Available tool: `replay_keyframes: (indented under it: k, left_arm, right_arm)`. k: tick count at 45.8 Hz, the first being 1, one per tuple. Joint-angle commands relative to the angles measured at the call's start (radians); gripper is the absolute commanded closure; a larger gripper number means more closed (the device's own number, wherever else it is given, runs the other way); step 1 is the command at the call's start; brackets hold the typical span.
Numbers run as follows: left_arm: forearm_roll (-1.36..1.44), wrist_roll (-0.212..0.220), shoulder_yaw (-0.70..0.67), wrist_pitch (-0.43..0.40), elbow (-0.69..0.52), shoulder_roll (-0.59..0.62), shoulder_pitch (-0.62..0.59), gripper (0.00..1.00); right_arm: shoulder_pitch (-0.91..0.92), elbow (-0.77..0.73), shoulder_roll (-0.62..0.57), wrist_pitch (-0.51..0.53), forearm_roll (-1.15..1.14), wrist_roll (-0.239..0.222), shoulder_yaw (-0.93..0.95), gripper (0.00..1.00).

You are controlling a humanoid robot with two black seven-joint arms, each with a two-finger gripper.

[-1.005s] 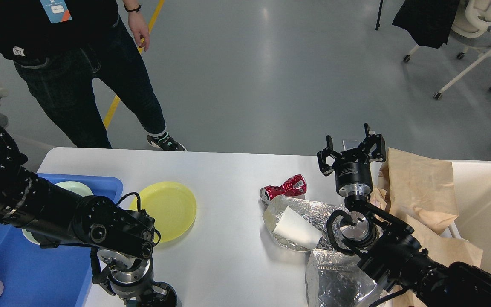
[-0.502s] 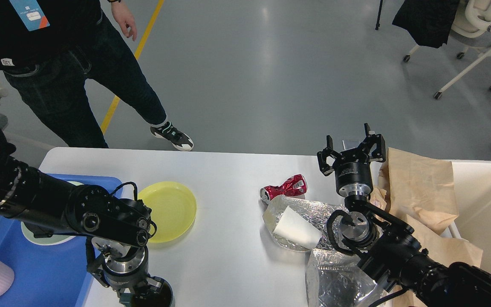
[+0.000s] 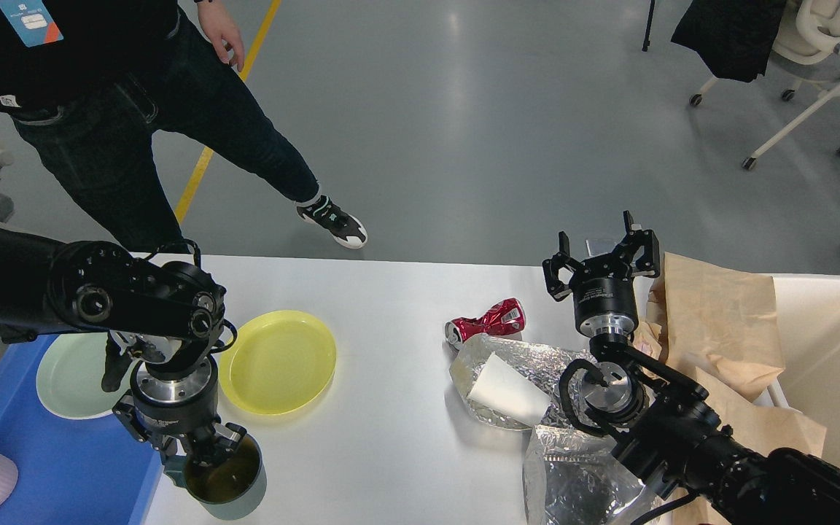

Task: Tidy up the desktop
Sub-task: 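Grasp and lift the dark green mug with the left gripper, then carry the mug beside the pink cup and release it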

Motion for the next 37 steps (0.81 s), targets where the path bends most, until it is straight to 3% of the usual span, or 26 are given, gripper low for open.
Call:
replay_keyframes:
  k: [1, 5, 13, 26, 32, 37]
  left_arm:
    - [0.000, 0.000, 0.003, -0.156, 0.000, 0.083, -0.077, 1.00]
    - [0.003, 0.000, 0.006, -0.232, 0.002, 0.146, -0.122, 1.00]
    - [0.006, 0.000, 0.090, -0.232, 0.008, 0.206, -0.197, 1.00]
    - [0.009, -0.002, 0.151, -0.232, 0.011, 0.203, -0.121, 1.00]
    - [0.037, -0.002, 0.202, -0.107, 0.014, 0.210, -0.064, 1.00]
    - [0.043, -0.003, 0.240, -0.067, 0.014, 0.259, -0.022, 1.00]
  right_arm:
    - [0.000, 0.001, 0.000, 0.000, 0.000, 0.000, 0.000, 0.00]
    - [0.000, 0.001, 0.000, 0.000, 0.000, 0.000, 0.000, 0.00]
    - [0.000, 0.001, 0.000, 0.000, 0.000, 0.000, 0.000, 0.00]
    - [0.000, 0.001, 0.000, 0.000, 0.000, 0.000, 0.000, 0.00]
    - [0.000, 0.000, 0.000, 0.000, 0.000, 0.000, 0.000, 0.00]
    - [0.000, 0.000, 0.000, 0.000, 0.001, 0.000, 0.000, 0.00]
